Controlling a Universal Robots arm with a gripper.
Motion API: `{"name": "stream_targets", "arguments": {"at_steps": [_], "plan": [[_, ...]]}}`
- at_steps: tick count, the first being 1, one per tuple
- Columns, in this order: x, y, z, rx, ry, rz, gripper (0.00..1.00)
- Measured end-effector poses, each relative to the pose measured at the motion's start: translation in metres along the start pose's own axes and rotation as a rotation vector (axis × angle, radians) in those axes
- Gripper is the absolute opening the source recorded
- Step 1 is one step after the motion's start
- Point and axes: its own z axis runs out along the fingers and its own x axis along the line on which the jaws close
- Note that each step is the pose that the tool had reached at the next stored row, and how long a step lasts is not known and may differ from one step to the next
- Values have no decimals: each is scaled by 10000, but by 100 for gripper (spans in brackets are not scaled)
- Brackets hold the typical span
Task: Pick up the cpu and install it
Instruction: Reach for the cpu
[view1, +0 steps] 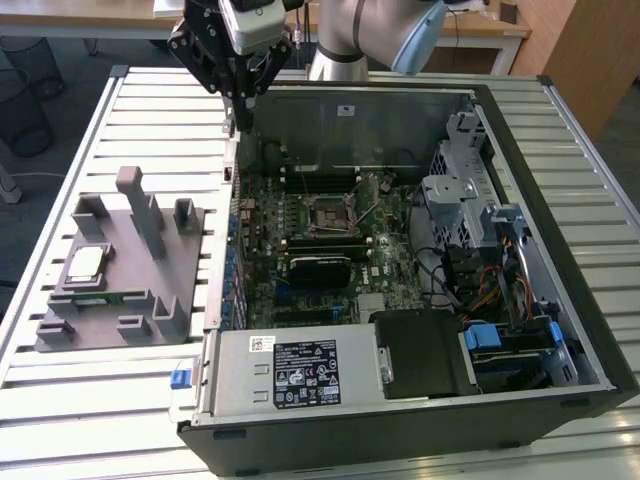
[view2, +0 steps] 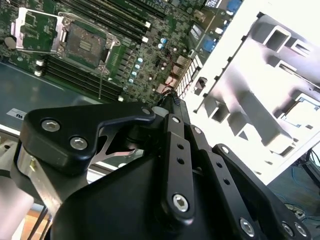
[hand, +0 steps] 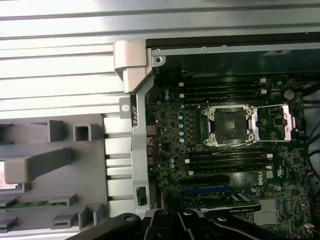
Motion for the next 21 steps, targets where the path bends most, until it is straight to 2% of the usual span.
{"name": "stream_targets", "arguments": {"at_steps": [21], "plan": [[280, -21, 3, 1, 25, 1, 11]]}}
